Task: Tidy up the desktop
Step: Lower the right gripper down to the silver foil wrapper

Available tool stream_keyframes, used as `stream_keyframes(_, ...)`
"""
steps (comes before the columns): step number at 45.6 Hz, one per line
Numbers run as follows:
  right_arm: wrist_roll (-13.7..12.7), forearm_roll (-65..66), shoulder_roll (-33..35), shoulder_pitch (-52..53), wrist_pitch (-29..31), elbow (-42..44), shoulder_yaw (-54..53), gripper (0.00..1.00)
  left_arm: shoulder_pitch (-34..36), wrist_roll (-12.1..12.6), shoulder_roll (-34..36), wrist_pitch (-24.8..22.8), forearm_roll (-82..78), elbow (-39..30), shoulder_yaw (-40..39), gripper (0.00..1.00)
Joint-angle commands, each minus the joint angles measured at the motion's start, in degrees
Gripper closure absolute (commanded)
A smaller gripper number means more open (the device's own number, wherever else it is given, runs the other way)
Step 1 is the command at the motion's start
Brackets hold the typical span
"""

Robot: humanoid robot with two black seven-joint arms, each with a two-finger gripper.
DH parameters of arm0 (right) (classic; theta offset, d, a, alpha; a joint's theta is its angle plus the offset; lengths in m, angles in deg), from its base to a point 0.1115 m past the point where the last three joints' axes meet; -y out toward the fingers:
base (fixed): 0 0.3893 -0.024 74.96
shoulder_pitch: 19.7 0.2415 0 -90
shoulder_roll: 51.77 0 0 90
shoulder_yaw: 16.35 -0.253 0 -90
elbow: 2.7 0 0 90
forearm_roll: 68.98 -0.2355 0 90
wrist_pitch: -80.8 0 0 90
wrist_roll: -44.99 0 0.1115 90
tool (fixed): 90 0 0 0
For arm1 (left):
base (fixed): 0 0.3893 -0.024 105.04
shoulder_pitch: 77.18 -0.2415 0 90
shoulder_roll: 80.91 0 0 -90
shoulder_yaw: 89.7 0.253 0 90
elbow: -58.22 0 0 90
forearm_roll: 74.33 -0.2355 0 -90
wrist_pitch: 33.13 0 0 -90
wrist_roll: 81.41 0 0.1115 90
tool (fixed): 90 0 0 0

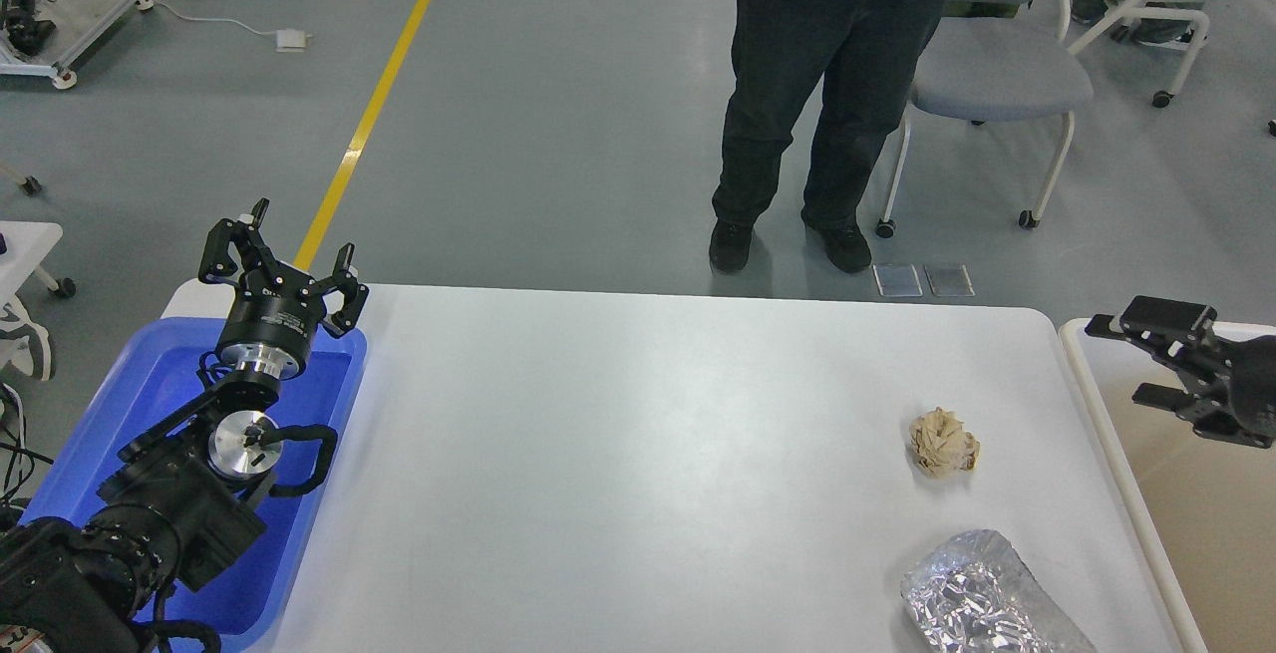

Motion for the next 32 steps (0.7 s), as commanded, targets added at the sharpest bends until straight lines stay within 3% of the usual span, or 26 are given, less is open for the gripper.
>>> stream_keyframes(1,8.9,9.3,5.3,-0.3,-3.1,-3.1,8.4,0.0,0.0,0.0,0.0,0.0,0.0,0.0,0.0,0.0)
stream_keyframes(8,12.5,16.5,8.7,-0.3,-12.3,-12.0,16.6,0.0,0.0,0.0,0.0,0.0,0.0,-0.1,0.0,0.0)
stream_keyframes(14,12.7,25.3,9.8,-0.3,-22.9,-19.3,23.4,0.0,0.0,0.1,0.0,-0.1,0.0,0.0,0.0,0.0)
stream_keyframes(19,12.6,30.9,9.2,-0.3,-29.7,-20.6,28.3,0.0,0.0,0.1,0.0,-0.1,0.0,0.0,0.0,0.0)
stream_keyframes(32,12.6,37.6,7.3,-1.1,-38.3,-20.5,34.8,0.0,0.0,0.1,0.0,-0.1,0.0,0.0,0.0,0.0)
